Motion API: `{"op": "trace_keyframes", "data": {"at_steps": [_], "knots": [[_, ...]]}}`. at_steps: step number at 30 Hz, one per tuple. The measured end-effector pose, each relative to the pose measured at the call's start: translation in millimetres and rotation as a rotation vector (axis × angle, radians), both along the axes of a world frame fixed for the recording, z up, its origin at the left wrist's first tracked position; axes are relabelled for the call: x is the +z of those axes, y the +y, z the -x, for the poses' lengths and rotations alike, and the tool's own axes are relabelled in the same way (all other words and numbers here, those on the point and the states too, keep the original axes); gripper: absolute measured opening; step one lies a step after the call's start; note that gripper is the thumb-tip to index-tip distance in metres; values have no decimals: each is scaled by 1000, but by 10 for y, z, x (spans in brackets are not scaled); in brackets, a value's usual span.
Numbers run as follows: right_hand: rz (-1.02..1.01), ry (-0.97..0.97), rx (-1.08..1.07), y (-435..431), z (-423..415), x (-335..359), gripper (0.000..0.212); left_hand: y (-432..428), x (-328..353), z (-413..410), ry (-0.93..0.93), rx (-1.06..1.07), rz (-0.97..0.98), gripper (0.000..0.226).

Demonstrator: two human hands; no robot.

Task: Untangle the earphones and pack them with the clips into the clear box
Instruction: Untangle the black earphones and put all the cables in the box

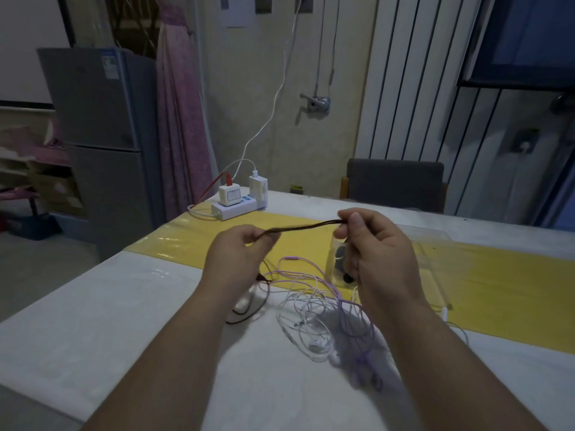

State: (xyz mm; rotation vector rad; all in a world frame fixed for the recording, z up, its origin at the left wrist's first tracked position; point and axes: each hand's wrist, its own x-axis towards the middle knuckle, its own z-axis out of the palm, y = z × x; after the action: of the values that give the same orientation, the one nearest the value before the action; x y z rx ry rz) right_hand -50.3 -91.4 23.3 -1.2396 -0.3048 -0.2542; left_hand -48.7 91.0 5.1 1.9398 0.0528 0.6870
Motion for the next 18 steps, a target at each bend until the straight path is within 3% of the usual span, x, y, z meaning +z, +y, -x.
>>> {"op": "trace_keyframes", "data": {"at_steps": [2,4,7,9,12,16,18], "knots": [[112,10,-106,-40,-67,-49,19,10,31,32,20,22,82,42],[348,13,-149,-49,-91,-90,27,-9,45,48,28,-4,185,47],[718,-32,-96,-2,-21,-114,27,37,63,44,23,-67,299,37],[813,-51,-127,19,4,-120,31,69,89,41,30,-156,427,23],[634,-4,-250,6,-59,-135,43,77,109,42,82,-299,526,16],[374,93,-327,7,-129,-150,53,96,79,80,120,-191,189,40],[350,114,-336,-11,-134,-150,52,81,69,98,113,-164,176,36]]}}
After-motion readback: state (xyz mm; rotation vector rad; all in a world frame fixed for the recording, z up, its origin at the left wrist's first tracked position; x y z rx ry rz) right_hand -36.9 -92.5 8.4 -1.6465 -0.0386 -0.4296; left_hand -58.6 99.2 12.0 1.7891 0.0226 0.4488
